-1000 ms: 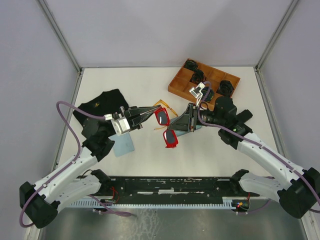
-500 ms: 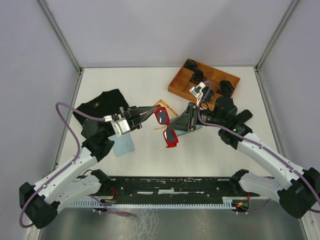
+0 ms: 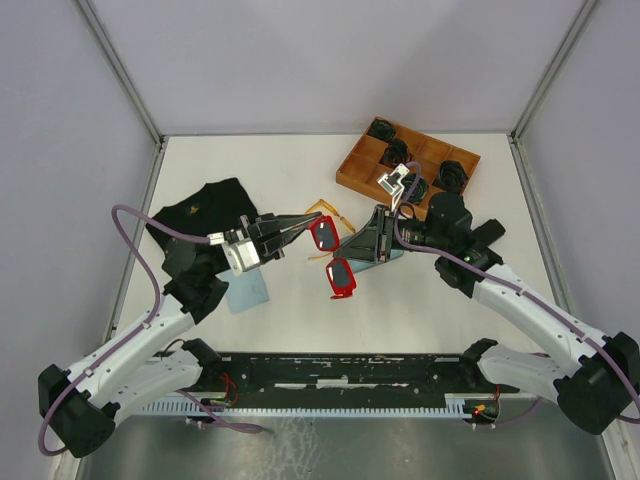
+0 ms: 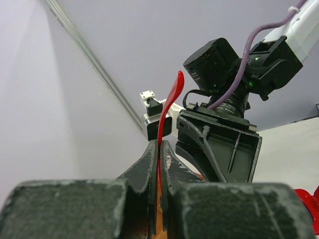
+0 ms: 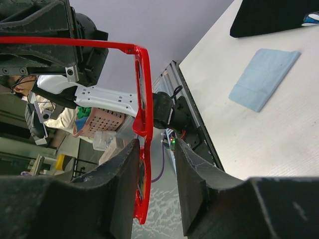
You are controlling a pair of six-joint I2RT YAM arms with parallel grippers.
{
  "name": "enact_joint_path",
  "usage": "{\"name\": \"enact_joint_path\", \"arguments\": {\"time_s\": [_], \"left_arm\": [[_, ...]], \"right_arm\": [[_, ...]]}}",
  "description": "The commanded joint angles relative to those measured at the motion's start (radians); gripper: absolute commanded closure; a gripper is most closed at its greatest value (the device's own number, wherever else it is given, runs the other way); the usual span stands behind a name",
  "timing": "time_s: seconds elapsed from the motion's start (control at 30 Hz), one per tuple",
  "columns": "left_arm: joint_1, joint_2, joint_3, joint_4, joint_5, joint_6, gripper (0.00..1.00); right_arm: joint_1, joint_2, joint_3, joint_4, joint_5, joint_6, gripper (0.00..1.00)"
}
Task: Organize the sunglasses
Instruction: Fold the sunglasses.
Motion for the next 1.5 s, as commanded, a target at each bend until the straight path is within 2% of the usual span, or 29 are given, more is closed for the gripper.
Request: {"name": "enact_joint_path", "arguments": {"time_s": [0.0, 0.53, 0.63, 0.83, 0.87, 1.03, 1.2, 1.33, 1.47], "left_arm": [[-0.001, -0.012, 0.033, 0.032, 0.016, 0.044, 0.97], [-0.001, -0.018, 0.028, 0.024, 0.019, 0.040, 0.97], [-0.001, -0.015, 0.035, 0.016, 0.017, 0.035, 0.97], [-0.002, -0.017, 0.037, 0.008, -0.001, 0.033, 0.97], [-0.001, -0.019, 0.037, 0.002, -0.008, 0.035, 0.95], [-0.001, -0.031, 0.036, -0.026, -0.049, 0.034, 0.70], [-0.001, -0.042, 0.033, -0.044, -0.078, 0.027, 0.50], [-0.001, -0.062, 0.025, -0.070, -0.102, 0.018, 0.47], [-0.001, -0.113, -0.001, -0.099, -0.181, -0.039, 0.44]], "right_arm": [[0.005, -0.003, 0.044, 0.054, -0.004, 0.003, 0.59], [0.007, 0.000, 0.042, 0.061, -0.001, 0.009, 0.74], [0.005, -0.002, 0.041, 0.060, 0.002, 0.009, 0.80], [0.005, -0.011, 0.038, 0.064, 0.004, 0.011, 1.00], [0.006, -0.015, 0.037, 0.064, 0.006, 0.011, 1.00], [0.006, -0.042, 0.027, 0.059, 0.023, 0.013, 1.00], [0.005, -0.064, 0.024, 0.044, 0.034, 0.013, 1.00], [0.005, -0.095, 0.022, 0.010, 0.069, 0.005, 1.00], [0.006, -0.157, 0.020, -0.090, 0.187, -0.031, 1.00]]}}
